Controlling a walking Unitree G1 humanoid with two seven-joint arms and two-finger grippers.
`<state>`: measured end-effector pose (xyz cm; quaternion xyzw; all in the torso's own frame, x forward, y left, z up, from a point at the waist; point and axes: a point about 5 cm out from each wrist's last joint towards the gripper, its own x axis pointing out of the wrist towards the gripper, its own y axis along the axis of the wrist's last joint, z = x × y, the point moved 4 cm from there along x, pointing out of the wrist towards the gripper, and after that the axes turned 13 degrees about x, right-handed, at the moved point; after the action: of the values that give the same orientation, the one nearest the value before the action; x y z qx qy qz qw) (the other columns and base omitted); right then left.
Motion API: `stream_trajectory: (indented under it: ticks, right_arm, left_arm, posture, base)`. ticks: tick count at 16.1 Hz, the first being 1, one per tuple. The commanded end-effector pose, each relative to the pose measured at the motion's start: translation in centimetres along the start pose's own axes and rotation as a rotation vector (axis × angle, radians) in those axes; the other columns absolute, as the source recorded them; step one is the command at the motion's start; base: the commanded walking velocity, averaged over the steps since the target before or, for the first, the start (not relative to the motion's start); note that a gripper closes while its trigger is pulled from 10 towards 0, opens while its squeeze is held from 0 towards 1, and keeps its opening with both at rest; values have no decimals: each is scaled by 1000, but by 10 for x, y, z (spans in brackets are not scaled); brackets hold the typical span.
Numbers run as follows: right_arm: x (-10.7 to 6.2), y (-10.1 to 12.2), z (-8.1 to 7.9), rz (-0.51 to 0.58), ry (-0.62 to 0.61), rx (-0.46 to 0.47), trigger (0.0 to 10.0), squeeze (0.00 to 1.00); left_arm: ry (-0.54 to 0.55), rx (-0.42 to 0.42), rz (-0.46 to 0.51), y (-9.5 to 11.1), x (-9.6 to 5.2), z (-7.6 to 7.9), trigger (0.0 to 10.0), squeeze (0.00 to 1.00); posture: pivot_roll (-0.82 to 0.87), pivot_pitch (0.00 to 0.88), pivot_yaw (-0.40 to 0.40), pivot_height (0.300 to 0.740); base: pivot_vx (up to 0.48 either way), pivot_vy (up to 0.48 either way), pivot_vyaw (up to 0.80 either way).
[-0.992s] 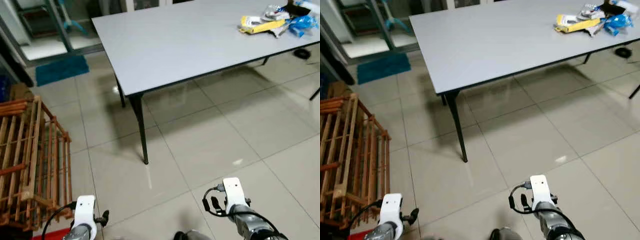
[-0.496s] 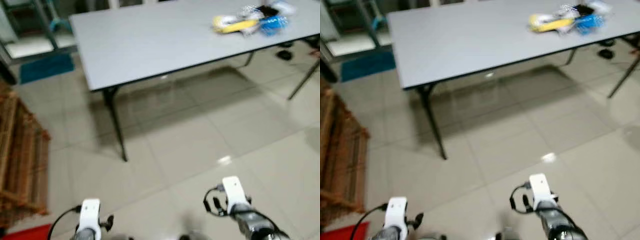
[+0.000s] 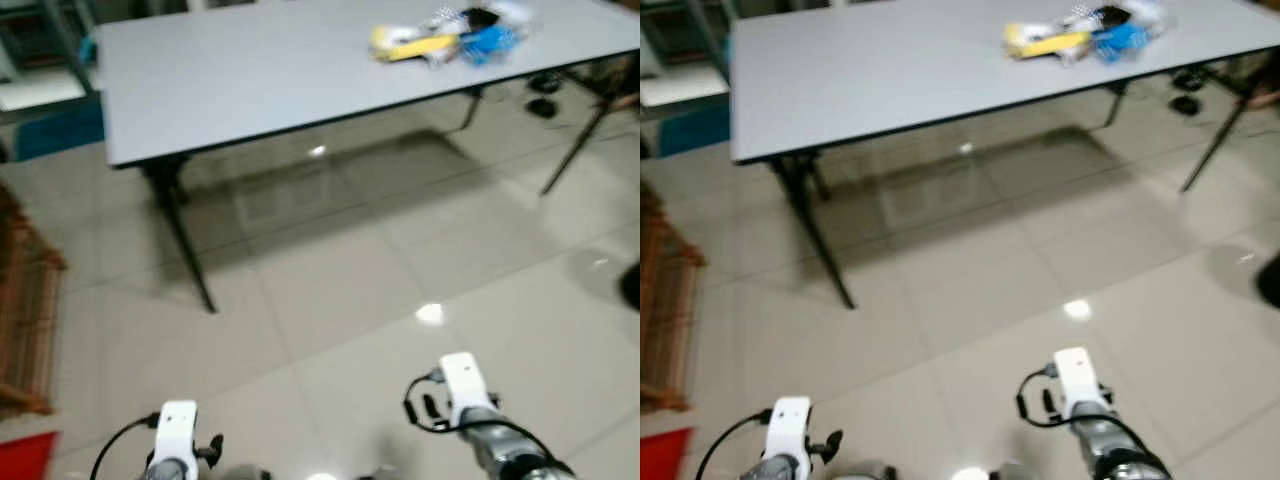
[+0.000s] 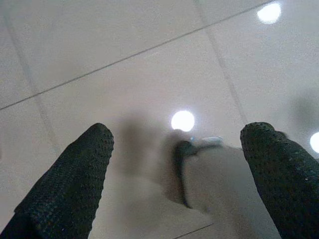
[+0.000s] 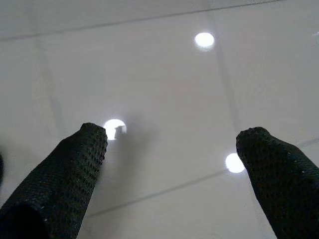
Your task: Picking trash to rubbish bin
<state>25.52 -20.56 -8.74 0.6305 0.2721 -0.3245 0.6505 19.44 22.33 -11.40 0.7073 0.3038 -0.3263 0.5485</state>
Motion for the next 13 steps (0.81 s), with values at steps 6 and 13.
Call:
stream_trajectory:
  ticks: [6, 13]
  right_arm:
    - [1, 1, -3, -7, 8, -15, 10000, 0]
    - [1, 2, -10, -3, 23, -17, 10000, 0]
  left_arm:
    - [14, 12, -40, -10, -2, -6, 10000, 0]
    - [18, 20, -39, -9, -2, -9, 10000, 0]
  posture:
    - [14, 133, 10, 740]
    - [14, 130, 7, 740]
  base:
    - [0, -466, 0]
    - [0, -449, 0]
